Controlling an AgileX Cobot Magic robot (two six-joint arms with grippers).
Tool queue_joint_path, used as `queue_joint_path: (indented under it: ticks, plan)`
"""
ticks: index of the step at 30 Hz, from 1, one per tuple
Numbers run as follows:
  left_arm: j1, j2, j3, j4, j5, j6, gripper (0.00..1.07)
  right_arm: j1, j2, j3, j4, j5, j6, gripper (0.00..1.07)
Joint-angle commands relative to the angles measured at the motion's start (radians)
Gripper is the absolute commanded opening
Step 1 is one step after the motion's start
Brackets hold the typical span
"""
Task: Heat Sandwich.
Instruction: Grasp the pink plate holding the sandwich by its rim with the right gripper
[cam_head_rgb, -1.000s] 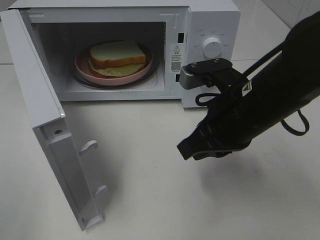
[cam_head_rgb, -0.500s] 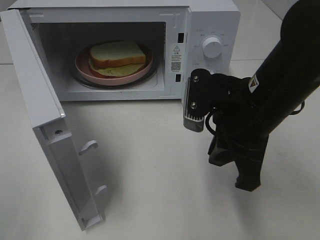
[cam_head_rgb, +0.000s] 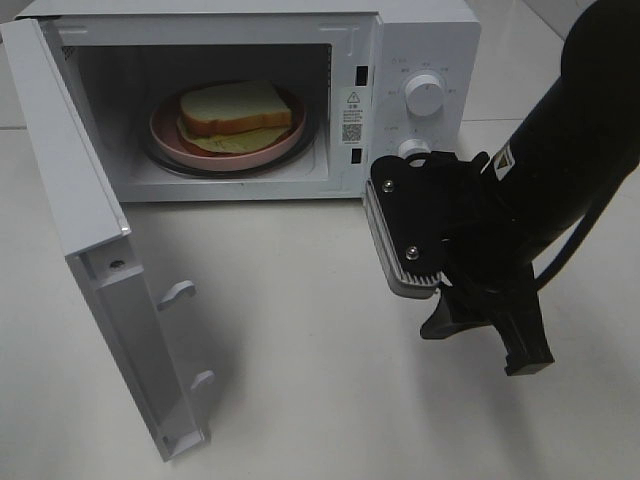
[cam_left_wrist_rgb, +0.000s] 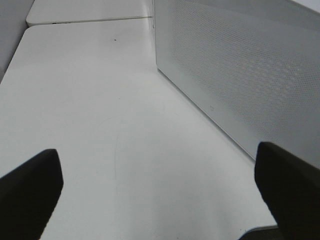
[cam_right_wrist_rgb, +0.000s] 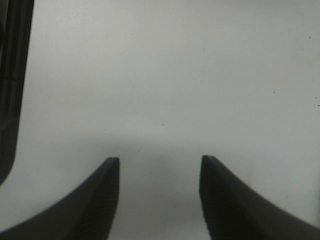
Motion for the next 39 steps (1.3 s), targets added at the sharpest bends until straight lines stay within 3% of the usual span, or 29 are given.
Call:
queue_joint_path:
  ticks: [1, 3, 7, 16, 30, 39]
  plan:
    - [0.002, -0.021, 0.004, -0.003, -0.005, -0.003, 0.99, 0.0, -0.01, -0.005, 0.0, -0.004, 0.015, 0.73]
    - [0.002, -0.021, 0.004, -0.003, -0.005, -0.003, 0.99, 0.0, -0.01, -0.005, -0.003, -0.003, 0.057, 0.85]
    - [0.002, -0.021, 0.004, -0.003, -0.005, -0.003, 0.99, 0.0, -0.01, -0.005, -0.047, -0.003, 0.093, 0.9]
    - [0.002, -0.021, 0.004, -0.003, -0.005, -0.003, 0.99, 0.003, -0.01, -0.019, -0.14, -0.007, 0.114, 0.87]
    - [0.002, -0.021, 0.004, -0.003, -0.005, -0.003, 0.99, 0.003, 0.064, -0.207, -0.206, 0.002, 0.119, 0.85]
    - [0.002, -0.021, 0.004, -0.003, -0.005, -0.003, 0.99, 0.05, 0.157, -0.334, -0.266, -0.003, 0.129, 0.83]
